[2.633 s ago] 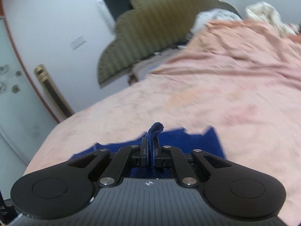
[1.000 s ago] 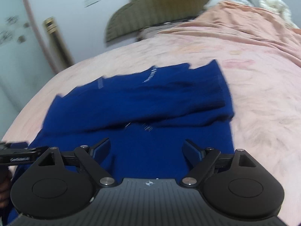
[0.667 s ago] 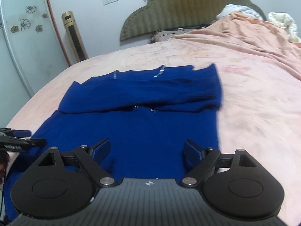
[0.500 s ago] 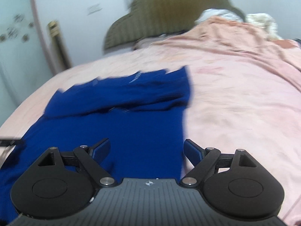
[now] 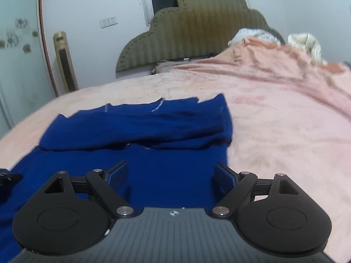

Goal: Fold small clothes

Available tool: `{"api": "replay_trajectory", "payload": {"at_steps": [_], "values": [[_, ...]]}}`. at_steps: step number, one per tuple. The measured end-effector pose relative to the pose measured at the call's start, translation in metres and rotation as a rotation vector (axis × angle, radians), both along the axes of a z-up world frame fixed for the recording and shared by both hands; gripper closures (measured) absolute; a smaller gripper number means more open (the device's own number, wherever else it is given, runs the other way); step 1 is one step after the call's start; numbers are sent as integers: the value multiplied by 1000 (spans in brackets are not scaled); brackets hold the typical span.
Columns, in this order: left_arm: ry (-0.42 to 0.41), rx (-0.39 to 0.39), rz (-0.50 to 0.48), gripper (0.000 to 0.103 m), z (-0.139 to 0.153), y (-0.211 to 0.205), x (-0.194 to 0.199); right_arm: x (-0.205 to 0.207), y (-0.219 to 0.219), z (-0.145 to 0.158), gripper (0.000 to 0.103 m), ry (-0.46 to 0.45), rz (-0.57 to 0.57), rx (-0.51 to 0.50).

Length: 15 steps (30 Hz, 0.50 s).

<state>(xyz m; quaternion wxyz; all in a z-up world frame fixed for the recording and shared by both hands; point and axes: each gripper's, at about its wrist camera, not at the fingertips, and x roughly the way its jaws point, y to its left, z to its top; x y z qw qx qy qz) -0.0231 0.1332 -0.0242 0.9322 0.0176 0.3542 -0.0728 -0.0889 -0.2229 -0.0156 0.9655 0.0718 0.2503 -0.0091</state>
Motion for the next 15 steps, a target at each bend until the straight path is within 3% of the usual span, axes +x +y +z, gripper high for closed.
{"api": "replay_trajectory", "payload": {"at_steps": [3, 5, 9, 13, 15], "values": [[5, -12, -74, 10, 6, 3, -6, 4, -2, 11, 17, -10, -32, -105], [38, -34, -128, 10, 9, 8, -5, 5, -11, 14, 17, 13, -67, -119], [118, -94, -202, 10, 10, 20, 1, -7, -24, 12, 16, 64, -37, -24], [157, -173, -232, 10, 8, 32, 3, -31, -43, 4, 16, 118, 7, 204], [163, -191, -246, 11, 8, 30, 2, -39, -49, -1, 17, 179, 6, 259]]}}
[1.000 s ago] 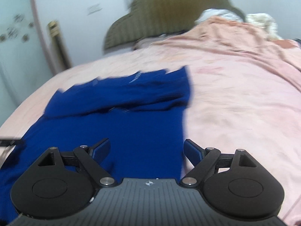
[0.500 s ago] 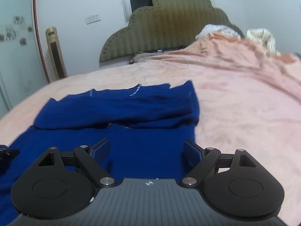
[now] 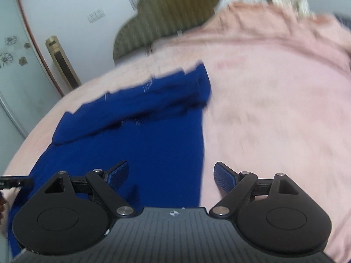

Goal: Fold small clothes

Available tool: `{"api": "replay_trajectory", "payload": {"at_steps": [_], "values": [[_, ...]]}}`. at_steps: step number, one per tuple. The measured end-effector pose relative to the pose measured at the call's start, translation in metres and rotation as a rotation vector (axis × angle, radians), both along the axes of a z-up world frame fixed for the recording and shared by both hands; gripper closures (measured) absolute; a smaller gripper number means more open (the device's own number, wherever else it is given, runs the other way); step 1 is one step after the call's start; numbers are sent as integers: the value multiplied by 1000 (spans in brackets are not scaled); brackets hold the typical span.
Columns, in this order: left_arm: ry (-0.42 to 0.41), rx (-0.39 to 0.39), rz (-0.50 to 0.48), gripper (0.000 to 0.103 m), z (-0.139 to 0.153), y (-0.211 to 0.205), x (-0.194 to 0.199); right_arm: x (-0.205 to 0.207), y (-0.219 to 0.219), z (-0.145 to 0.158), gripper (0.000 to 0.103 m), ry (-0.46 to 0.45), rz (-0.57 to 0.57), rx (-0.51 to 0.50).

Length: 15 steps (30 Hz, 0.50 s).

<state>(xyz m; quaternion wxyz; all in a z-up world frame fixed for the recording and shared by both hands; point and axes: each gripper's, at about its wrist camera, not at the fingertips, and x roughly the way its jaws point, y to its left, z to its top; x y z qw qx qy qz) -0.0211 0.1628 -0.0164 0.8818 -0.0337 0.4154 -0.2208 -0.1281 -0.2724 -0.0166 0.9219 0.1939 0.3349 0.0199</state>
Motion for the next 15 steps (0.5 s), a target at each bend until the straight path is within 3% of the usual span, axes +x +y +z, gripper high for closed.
{"api": "replay_trajectory", "payload": {"at_steps": [1, 2, 4, 5, 6, 8, 11, 15], "values": [[3, -12, -11, 11, 0, -2, 0, -5, 0, -1, 17, 17, -1, -1], [4, -24, -22, 18, -1, -6, 0, -10, 2, -2, 17, 19, 4, -6], [-8, -23, -33, 44, 0, -14, -1, -17, 12, -2, 26, 24, 35, -16], [-10, -13, -33, 67, 0, -18, 0, -18, 20, -1, 39, 22, 64, -41], [-2, -11, -30, 88, 0, -20, 3, -18, 28, -1, 63, 24, 94, -67], [13, -23, -17, 94, 1, -23, 6, -14, 42, 0, 93, 24, 113, -90], [-35, -14, -27, 96, 11, -29, 1, -10, 46, 8, 95, -12, 110, -92], [-113, -59, -27, 96, 33, -30, -3, -5, 46, 39, 96, -108, 109, -118]]}}
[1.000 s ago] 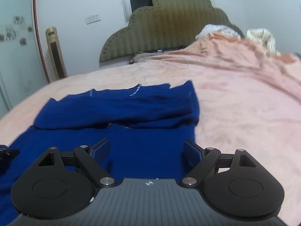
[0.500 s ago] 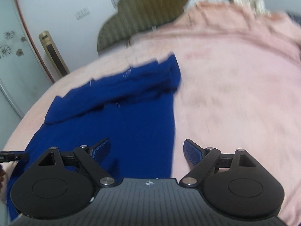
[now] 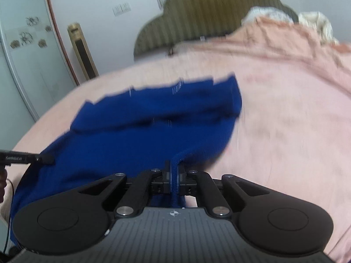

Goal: Fold small clothes

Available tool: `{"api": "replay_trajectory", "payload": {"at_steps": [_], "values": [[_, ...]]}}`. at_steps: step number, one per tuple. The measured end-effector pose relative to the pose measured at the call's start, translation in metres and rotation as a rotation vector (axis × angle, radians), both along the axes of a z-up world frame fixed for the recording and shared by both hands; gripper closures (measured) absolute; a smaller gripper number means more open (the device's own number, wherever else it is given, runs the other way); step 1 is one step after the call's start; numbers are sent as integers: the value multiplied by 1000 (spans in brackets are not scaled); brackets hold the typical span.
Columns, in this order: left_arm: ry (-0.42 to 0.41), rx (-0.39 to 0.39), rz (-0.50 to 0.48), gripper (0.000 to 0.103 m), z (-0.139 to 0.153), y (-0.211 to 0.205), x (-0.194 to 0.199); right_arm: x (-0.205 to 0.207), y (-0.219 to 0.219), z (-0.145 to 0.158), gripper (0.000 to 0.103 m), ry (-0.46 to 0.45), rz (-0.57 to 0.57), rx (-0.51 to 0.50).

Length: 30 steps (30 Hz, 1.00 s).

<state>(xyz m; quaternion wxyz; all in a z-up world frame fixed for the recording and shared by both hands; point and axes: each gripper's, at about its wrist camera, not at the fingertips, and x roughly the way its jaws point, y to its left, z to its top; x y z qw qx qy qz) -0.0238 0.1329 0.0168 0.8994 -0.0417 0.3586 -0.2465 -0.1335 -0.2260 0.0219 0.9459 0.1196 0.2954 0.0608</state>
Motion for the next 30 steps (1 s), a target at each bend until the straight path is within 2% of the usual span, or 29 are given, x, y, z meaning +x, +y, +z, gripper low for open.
{"api": "replay_trajectory", "payload": {"at_steps": [3, 7, 11, 13, 16, 17, 18, 19, 20, 21, 23, 25, 26, 27, 30], "values": [[-38, -16, 24, 96, 13, -2, 10, 8, -4, 23, 96, -63, -4, -47], [-77, 40, 86, 96, 17, -8, 33, 36, -12, 37, 96, -117, -30, -124], [-74, 123, 134, 96, 4, -16, 59, 74, -19, 27, 96, -113, -65, -192], [-62, 152, 126, 95, -5, -21, 65, 89, -21, 15, 95, -90, -78, -208], [-58, 190, 144, 93, -10, -23, 60, 100, -22, -3, 80, -9, -111, -232], [-62, 188, 145, 92, -10, -22, 56, 97, -23, -5, 71, 3, -123, -218], [-61, 189, 149, 88, -10, -20, 52, 92, -24, -7, 64, 2, -129, -202], [-60, 190, 155, 85, -9, -18, 47, 85, -25, -7, 61, -3, -129, -183], [-60, 187, 162, 73, -8, -16, 42, 77, -26, -8, 57, -6, -133, -166], [-61, 179, 171, 55, -7, -13, 36, 67, -28, -8, 56, -6, -144, -147], [-67, 155, 185, 32, -6, -7, 22, 51, -28, -11, 54, 7, -137, -100], [-72, 146, 178, 31, -6, -4, 6, 35, -23, -16, 52, 32, -95, -68], [-70, 151, 166, 31, -7, -4, -1, 28, -20, -20, 47, 44, -78, -68], [-68, 154, 162, 31, -8, -3, -7, 20, -14, -24, 40, 60, -55, -80], [-13, 129, 137, 31, -19, 3, -28, 1, -2, -37, 31, 108, -5, -127]]}}
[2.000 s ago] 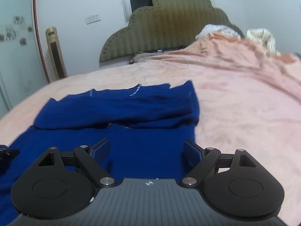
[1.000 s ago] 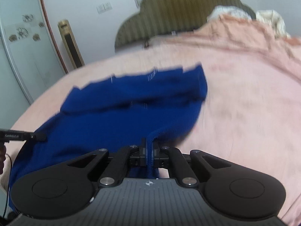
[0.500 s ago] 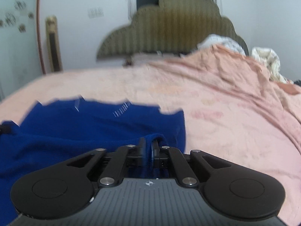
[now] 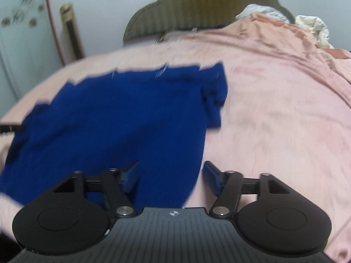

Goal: Fold small clothes

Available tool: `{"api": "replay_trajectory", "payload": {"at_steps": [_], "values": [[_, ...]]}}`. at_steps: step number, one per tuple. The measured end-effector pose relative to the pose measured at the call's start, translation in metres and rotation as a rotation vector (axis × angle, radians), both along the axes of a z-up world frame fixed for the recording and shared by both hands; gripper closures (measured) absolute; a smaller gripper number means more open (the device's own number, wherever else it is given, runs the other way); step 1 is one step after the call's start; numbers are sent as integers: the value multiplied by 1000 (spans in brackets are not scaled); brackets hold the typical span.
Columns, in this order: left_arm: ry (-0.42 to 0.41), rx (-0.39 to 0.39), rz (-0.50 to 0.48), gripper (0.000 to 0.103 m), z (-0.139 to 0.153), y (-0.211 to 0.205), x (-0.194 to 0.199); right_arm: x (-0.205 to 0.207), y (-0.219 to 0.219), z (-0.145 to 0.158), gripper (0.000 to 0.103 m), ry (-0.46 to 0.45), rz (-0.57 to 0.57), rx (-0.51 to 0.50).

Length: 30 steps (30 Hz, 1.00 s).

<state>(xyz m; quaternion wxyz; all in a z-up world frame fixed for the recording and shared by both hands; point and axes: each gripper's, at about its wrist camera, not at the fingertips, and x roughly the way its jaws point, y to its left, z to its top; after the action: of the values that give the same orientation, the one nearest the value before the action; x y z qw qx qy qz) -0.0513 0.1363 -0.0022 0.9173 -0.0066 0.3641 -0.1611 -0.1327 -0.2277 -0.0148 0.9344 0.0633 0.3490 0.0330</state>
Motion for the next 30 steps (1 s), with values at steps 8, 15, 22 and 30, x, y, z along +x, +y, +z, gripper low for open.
{"api": "replay_trajectory", "payload": {"at_steps": [8, 15, 22, 30], "values": [[78, -64, -111, 32, -12, 0, -39, -42, -7, 5, 32, 14, 28, 166], [97, -173, -60, 55, -17, 7, -40, -53, -12, -1, 62, 11, -23, 335], [115, -203, -16, 93, -17, 8, -43, -53, -3, -2, 90, -10, -32, 217], [-2, -204, -57, 94, 22, 15, -65, -64, 3, 30, 92, -115, 17, 181]]}}
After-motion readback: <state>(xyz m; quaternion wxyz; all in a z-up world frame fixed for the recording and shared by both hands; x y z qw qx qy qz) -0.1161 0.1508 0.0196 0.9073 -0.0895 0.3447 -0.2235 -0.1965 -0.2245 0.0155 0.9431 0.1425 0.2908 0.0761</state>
